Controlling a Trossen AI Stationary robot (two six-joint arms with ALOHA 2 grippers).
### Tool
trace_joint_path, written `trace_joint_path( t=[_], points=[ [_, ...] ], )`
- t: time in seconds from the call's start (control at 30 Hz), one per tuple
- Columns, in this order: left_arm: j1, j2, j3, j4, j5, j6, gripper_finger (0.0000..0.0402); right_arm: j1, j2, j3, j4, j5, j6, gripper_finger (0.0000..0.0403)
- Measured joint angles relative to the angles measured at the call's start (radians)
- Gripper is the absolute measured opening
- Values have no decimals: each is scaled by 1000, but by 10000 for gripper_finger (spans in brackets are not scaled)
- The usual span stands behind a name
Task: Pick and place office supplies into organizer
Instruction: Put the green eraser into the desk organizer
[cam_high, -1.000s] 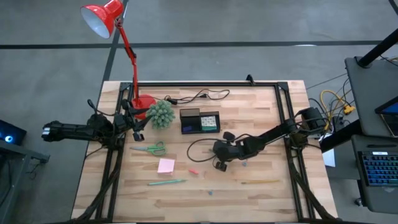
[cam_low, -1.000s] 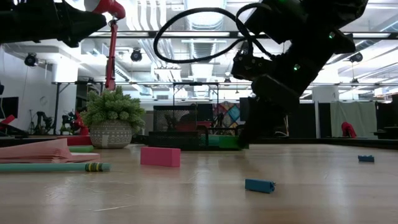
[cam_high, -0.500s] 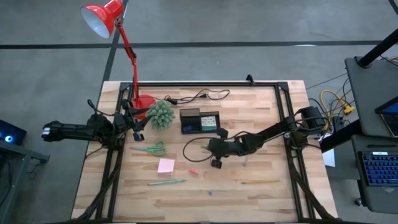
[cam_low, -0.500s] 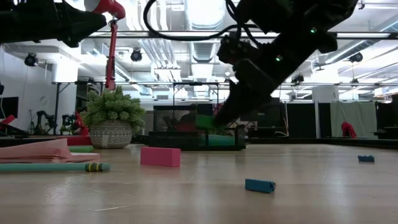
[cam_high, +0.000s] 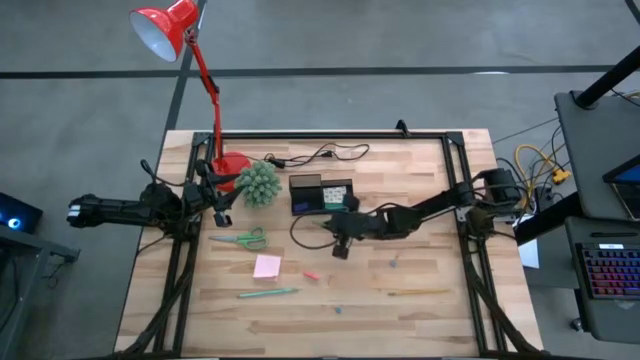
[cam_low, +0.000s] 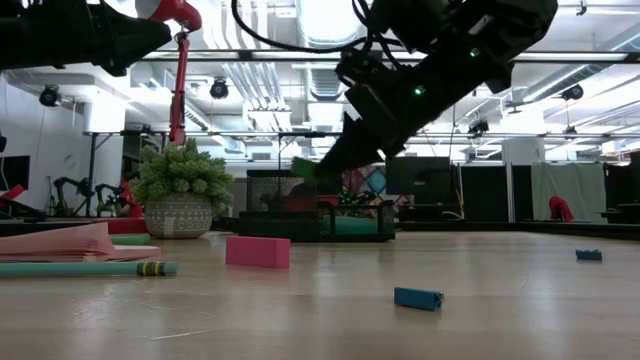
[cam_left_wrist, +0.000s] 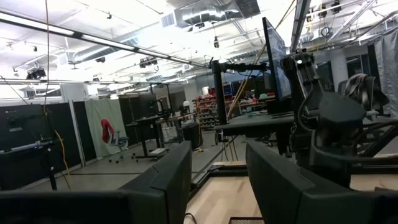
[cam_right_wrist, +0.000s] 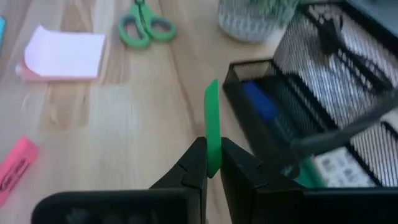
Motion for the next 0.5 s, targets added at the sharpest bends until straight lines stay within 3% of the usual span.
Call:
trace_joint_path(
  t=[0.5],
  points=[
    [0, 0, 0, 0, 0, 0, 139, -83, 0, 21, 139, -12, -134, 28]
  ],
)
